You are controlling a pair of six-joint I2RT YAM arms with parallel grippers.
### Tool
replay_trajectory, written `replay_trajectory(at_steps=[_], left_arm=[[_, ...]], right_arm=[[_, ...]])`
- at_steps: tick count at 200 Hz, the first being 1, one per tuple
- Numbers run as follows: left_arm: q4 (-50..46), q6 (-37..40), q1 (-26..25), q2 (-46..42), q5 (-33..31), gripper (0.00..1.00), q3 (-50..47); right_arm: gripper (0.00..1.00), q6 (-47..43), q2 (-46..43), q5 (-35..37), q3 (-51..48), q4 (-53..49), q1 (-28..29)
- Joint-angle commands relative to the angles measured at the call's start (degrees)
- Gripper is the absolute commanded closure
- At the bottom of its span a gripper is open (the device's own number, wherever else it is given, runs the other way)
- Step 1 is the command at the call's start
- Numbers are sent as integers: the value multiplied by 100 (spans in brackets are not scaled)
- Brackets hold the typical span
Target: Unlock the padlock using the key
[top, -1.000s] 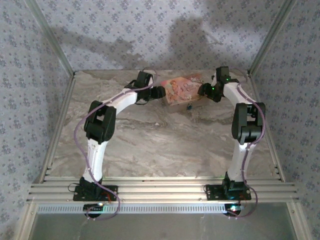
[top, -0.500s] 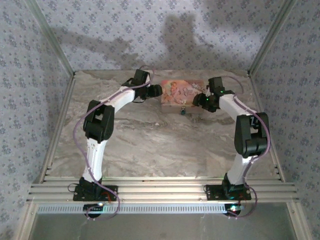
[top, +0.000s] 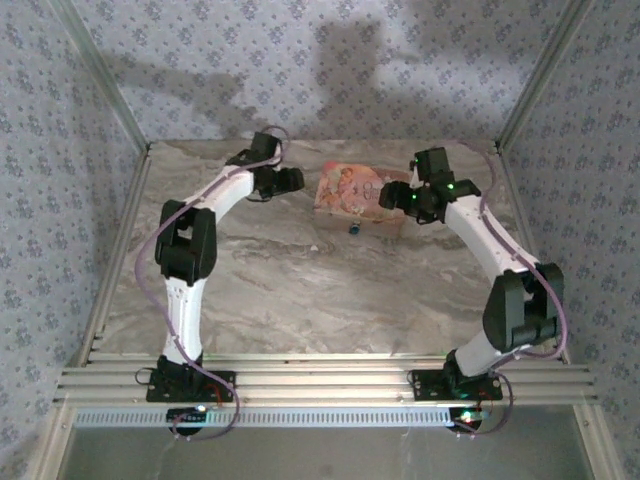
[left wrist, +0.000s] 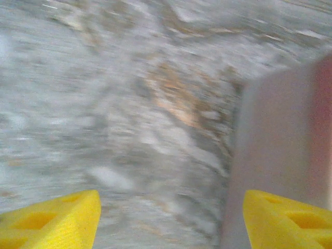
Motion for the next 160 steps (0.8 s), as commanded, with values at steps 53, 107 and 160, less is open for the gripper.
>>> replay_trajectory(at_steps=[53, 107, 160], left_arm=[[-1783, 123, 560, 1778, -1021, 40, 3025], [-2435, 579, 551, 3254, -828, 53, 5378], [-1847, 639, 560, 3412, -309, 58, 5191]], right_arm=[[23, -10, -10, 208, -239, 272, 155], [23, -25, 162, 343, -237, 448, 288], [23, -14, 260, 376, -210, 536, 316]])
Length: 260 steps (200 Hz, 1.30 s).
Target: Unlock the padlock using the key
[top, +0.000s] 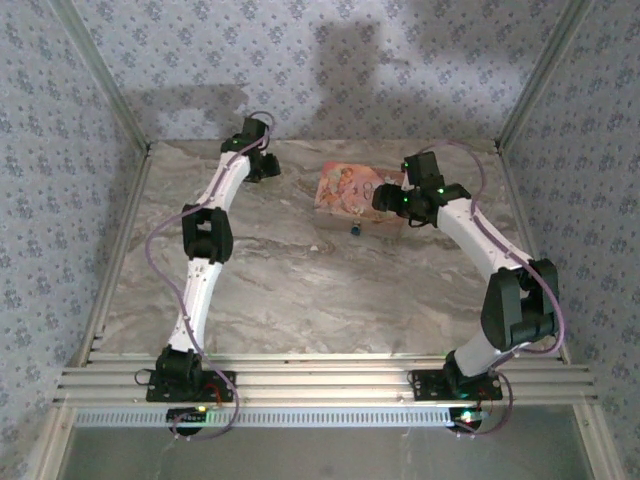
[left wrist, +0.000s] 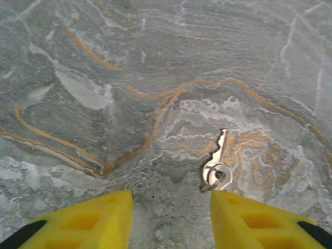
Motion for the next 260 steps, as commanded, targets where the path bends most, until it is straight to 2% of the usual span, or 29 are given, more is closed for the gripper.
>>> replay_trajectory(at_steps=[1, 91, 153, 199, 218, 260], left_arm=[[211, 135, -12, 82, 280, 59, 175], [534, 152, -5, 422, 602, 65, 302], [414, 264, 23, 427, 828, 75, 292], [54, 492, 28, 347, 911, 90, 282], [-50, 640, 23, 190, 990, 100, 79], [-15, 1205, -45, -678, 1061, 100, -1193]], right_arm=[[23, -16, 72, 125, -15, 84, 39], [23, -25, 103, 172, -1, 83, 58], [23, 19, 71, 169, -6, 71, 78], [23, 57, -60, 197, -67, 62, 112], [23, 85, -160, 194, -125, 63, 152], [23, 166, -528, 218, -330, 48, 242]])
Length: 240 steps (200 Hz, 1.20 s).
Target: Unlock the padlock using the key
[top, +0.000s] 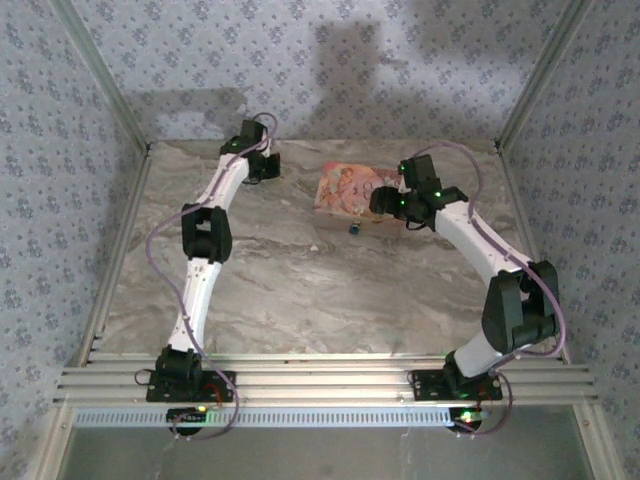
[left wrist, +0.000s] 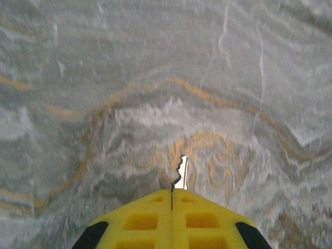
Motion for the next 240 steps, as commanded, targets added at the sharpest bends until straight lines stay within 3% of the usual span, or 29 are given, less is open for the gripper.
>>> replay_trajectory(at_steps=[1, 72, 124, 157, 214, 240], left_arm=[[-446, 549, -92, -651, 103, 100, -841], [1474, 1610, -224, -3586, 642, 100, -5316], [2349, 2381, -542, -5392, 813, 100, -7446], [2492, 2484, -808, -6203, 858, 100, -8039], [2978, 2659, -1161, -7566, 1677, 100, -8617], [2918, 2612, -1361, -7999, 1311, 100, -8554]], right_arm=[[23, 147, -391, 106, -150, -54, 76], [23, 451, -1215, -274, -963, 42, 187], [23, 686, -1651, -993, -1306, 298, 163], [23, 817, -1817, -1495, -1404, 420, 129], [29, 1279, -2027, -2574, -1864, 1130, 23], [33, 1530, -2189, -2854, -2054, 1479, 29]])
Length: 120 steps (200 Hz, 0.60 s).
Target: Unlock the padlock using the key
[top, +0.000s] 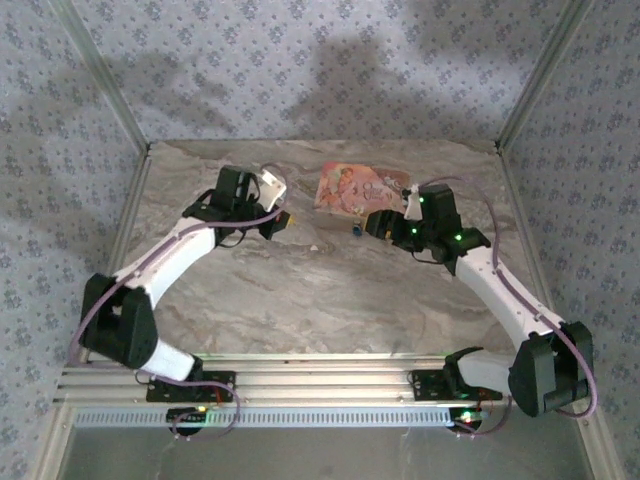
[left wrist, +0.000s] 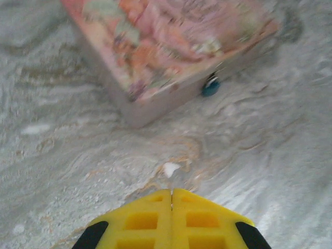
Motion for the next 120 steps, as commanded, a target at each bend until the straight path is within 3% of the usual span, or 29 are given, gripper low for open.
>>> replay_trajectory(at_steps=[1, 56, 77, 120], left_arm=[[308, 120, -228, -543, 21, 100, 42], [1639, 207, -1407, -1480, -1726, 100, -744], [1974, 220, -1771, -1629, -2272, 100, -886], [2486, -17, -2051, -1844, -2649, 100, -1116]], right_arm=[[33, 415, -266, -665, -203, 569, -13], [44, 1030, -451, -593, -153, 1467, 669], [54, 1054, -415, -471, 11, 1685, 1019], [61, 1172, -174, -439, 222, 1961, 1407]])
